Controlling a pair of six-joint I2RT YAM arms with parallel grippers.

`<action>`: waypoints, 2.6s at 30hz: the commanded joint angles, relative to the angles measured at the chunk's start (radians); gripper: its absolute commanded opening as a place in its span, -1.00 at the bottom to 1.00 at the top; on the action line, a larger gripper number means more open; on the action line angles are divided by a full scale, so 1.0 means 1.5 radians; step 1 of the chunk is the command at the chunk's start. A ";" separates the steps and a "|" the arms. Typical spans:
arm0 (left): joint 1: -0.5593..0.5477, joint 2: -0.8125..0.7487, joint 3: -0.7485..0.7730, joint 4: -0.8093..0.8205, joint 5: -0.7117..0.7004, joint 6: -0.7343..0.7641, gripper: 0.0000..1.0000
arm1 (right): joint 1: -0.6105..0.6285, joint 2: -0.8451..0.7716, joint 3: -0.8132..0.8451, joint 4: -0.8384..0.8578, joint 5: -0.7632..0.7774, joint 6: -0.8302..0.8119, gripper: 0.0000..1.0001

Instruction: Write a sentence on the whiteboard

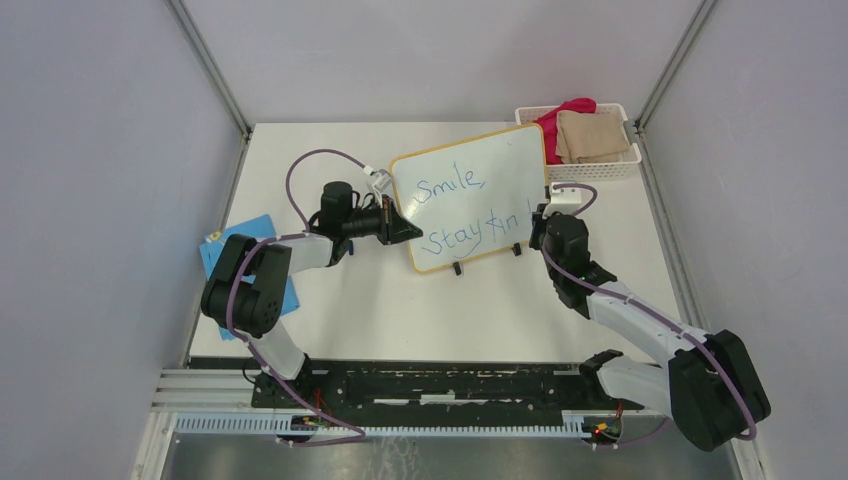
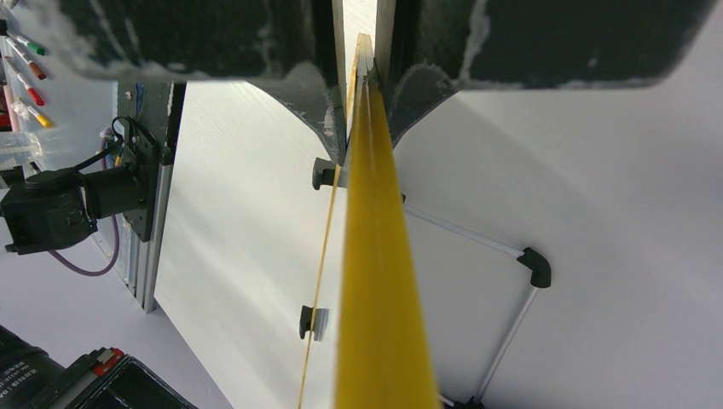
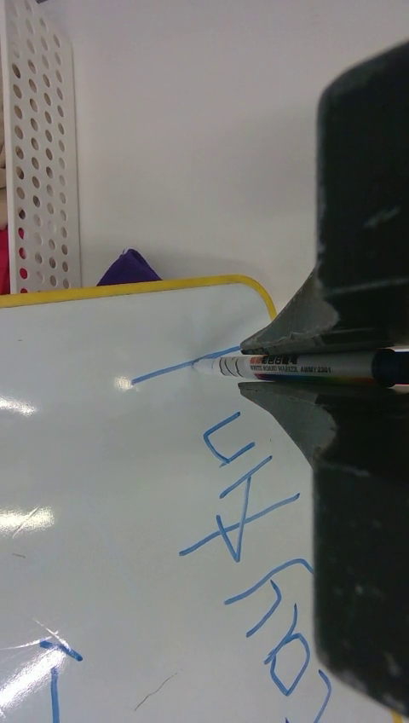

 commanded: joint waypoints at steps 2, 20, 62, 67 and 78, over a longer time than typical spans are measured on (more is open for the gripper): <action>-0.011 0.006 0.001 -0.054 -0.040 0.039 -0.96 | 0.002 -0.010 0.003 0.045 -0.056 0.009 -1.00; -0.011 0.006 0.000 -0.054 -0.040 0.040 -0.96 | 0.013 -0.030 -0.073 0.021 -0.034 0.011 -1.00; -0.014 0.004 0.002 -0.065 -0.045 0.047 -0.96 | 0.036 -0.174 -0.057 0.024 -0.087 -0.012 -1.00; -0.014 0.006 0.004 -0.066 -0.046 0.047 -0.96 | 0.057 -0.133 -0.036 0.080 -0.165 -0.011 -1.00; -0.014 0.003 0.006 -0.075 -0.049 0.055 -0.96 | 0.062 -0.102 -0.045 0.144 -0.133 0.022 -1.00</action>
